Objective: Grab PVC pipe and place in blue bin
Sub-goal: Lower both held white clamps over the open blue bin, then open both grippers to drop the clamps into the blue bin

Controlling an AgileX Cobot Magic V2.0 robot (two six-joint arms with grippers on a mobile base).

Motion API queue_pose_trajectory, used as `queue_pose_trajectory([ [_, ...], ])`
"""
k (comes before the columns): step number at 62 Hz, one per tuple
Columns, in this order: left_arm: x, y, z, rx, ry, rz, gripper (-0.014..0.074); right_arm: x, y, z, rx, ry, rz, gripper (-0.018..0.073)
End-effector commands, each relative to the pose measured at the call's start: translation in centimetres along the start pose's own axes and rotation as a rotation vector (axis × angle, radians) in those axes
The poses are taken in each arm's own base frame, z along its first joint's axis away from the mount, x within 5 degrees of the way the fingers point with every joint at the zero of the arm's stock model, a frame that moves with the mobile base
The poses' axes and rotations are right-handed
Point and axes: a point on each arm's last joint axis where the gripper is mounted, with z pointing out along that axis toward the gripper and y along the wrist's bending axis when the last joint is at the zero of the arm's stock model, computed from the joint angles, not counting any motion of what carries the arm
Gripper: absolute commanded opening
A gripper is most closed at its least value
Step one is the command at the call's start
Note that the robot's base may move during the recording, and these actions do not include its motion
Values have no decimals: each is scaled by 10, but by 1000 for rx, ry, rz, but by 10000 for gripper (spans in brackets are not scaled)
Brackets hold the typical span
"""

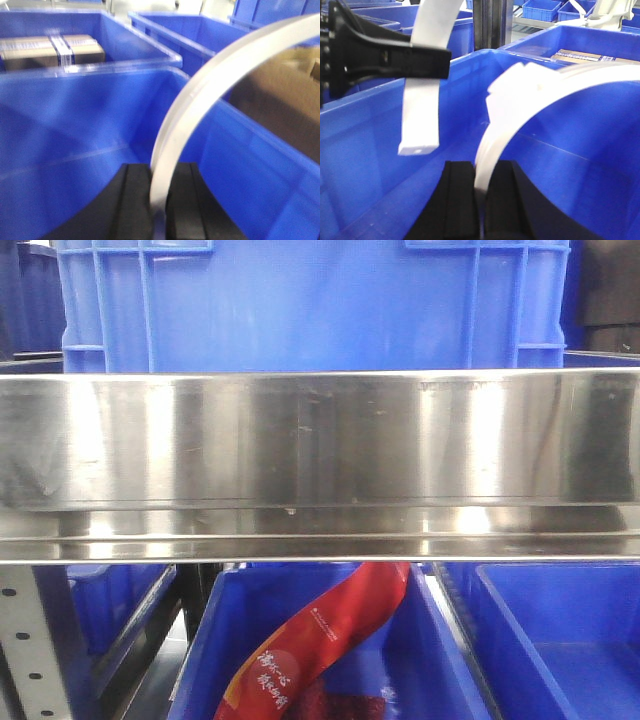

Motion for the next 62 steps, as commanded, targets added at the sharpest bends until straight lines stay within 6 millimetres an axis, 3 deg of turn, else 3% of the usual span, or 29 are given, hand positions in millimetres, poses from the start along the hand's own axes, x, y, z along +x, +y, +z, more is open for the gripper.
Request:
queue_pose_trajectory([
  [1, -6, 0, -4, 2, -16, -13, 171, -5, 0, -2, 0, -16, -20, -25],
  [7, -5, 0, -4, 3, -14, -13, 281, -4, 0, -2, 1, -8, -20, 164],
  [17, -5, 0, -4, 3, -11, -13, 360, -4, 1, -2, -2, -8, 1, 405],
  [36, 0, -1, -5, 7, 46, -13, 362, -4, 1, -2, -3, -8, 5, 412],
  [43, -1, -2, -7, 19, 42, -36, 295, -5, 1, -2, -4, -18, 5, 412],
  [51, -4, -3, -11, 20, 32, -35, 95, -10, 1, -8, -7, -45, 5, 286],
  [57, -7, -4, -17, 23, 30, -34, -116, -17, 1, -17, -8, -72, 6, 42],
  [62, -10, -6, -24, 27, 31, -30, -111, -20, -2, -21, 1, -85, 8, -153],
])
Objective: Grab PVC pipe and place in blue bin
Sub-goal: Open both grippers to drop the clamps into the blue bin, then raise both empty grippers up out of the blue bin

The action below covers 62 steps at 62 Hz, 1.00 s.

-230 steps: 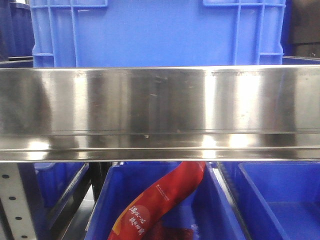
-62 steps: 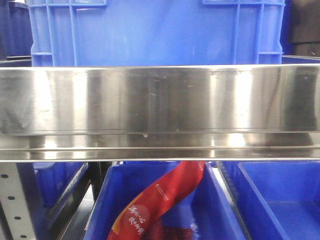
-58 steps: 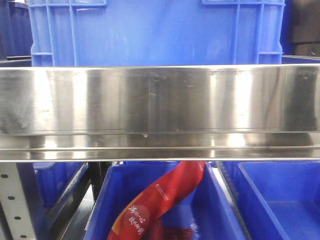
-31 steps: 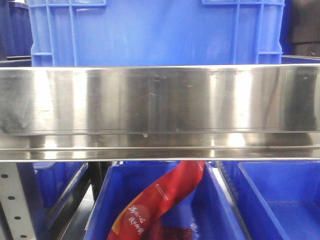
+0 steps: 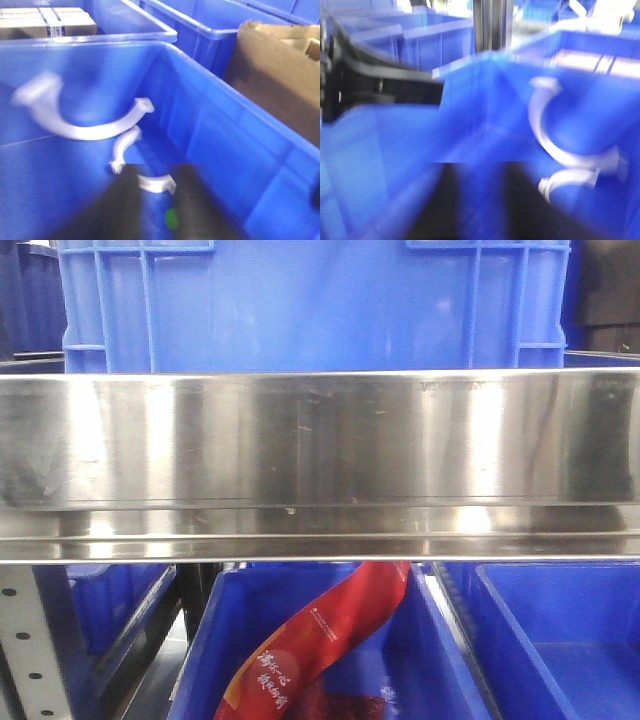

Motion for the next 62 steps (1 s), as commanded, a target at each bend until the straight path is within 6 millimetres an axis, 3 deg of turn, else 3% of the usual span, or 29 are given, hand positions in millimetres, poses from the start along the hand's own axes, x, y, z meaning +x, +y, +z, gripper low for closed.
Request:
queue_pose_trajectory([
  [1, -11, -3, -16, 9, -34, -4, -111, -14, -3, -11, 6, -66, -8, -167],
  [19, -23, -10, -52, 22, -77, 6, -111, -30, -23, -42, 66, -115, 91, -162],
  [30, -13, -14, -79, 27, -104, 8, -111, -40, -26, -68, 85, -145, 86, -162],
  [48, 33, -9, -136, 7, -180, -1, -111, -27, -24, -104, 93, -165, 51, -162],
  [62, 74, -2, -175, -24, -290, 33, -111, -1, -24, -137, 118, -162, -41, -162],
])
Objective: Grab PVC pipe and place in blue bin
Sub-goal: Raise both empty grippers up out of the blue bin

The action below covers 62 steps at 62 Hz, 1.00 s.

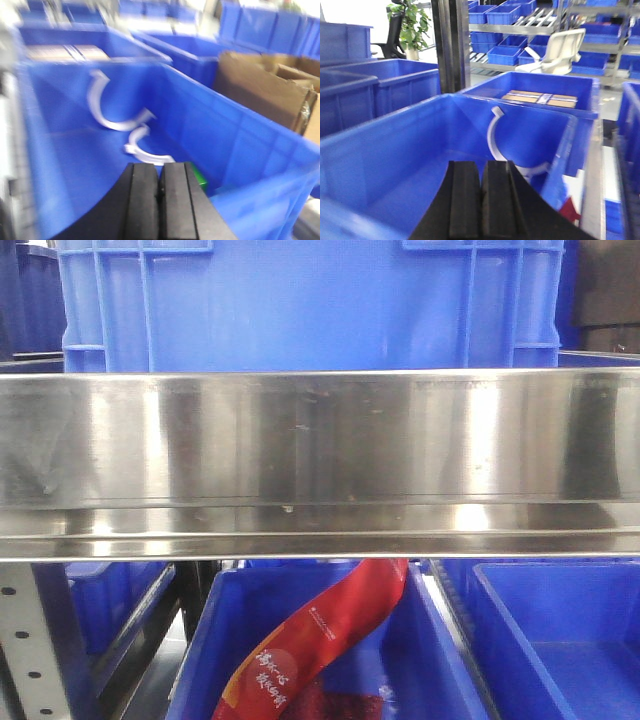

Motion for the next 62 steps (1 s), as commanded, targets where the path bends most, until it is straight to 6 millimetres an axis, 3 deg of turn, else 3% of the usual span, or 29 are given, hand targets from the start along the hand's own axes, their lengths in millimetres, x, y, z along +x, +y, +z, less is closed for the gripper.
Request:
queue_pose_trajectory([
  [1, 6, 0, -18, -1, -78, 7, -111, 7, -2, -13, 10, -13, -37, -162],
  [13, 34, 4, -45, -7, -102, 6, -111, 40, -3, -44, 0, -18, -12, -162],
  [25, 45, 6, -61, -5, -125, 7, -111, 78, -5, -64, 1, 23, -6, -162],
  [36, 44, 5, -62, -4, -128, 7, -111, 71, -5, -75, -10, -64, 13, -162],
  [62, 44, 5, -62, -4, -128, 7, -111, 69, -4, -75, -13, -84, 13, -162],
])
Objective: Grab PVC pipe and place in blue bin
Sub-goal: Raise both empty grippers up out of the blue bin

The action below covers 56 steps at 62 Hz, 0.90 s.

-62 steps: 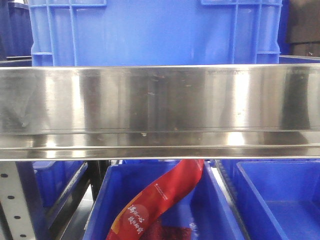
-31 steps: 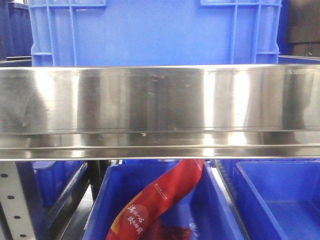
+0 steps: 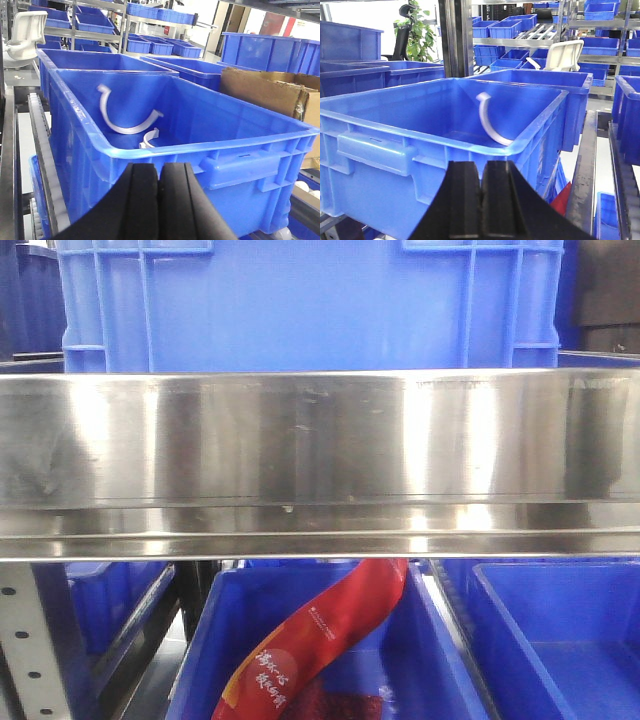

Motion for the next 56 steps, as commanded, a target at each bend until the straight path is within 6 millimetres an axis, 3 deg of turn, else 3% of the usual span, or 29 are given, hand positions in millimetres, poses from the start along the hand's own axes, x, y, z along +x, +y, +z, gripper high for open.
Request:
queue_pose_trajectory([
  [1, -2, -1, -1, 4, -23, -1, -111, -2, 0, -1, 1, -31, -6, -162],
  [21, -2, -1, -1, 4, -23, -1, -111, -2, 0, -1, 0, -31, -1, -162],
  [40, -2, -1, -1, 4, -23, -1, -111, -20, 2, -3, -27, -225, 25, -162],
  [56, -2, -1, -1, 4, -23, -1, -111, -11, 1, -2, -18, -152, 26, -162],
])
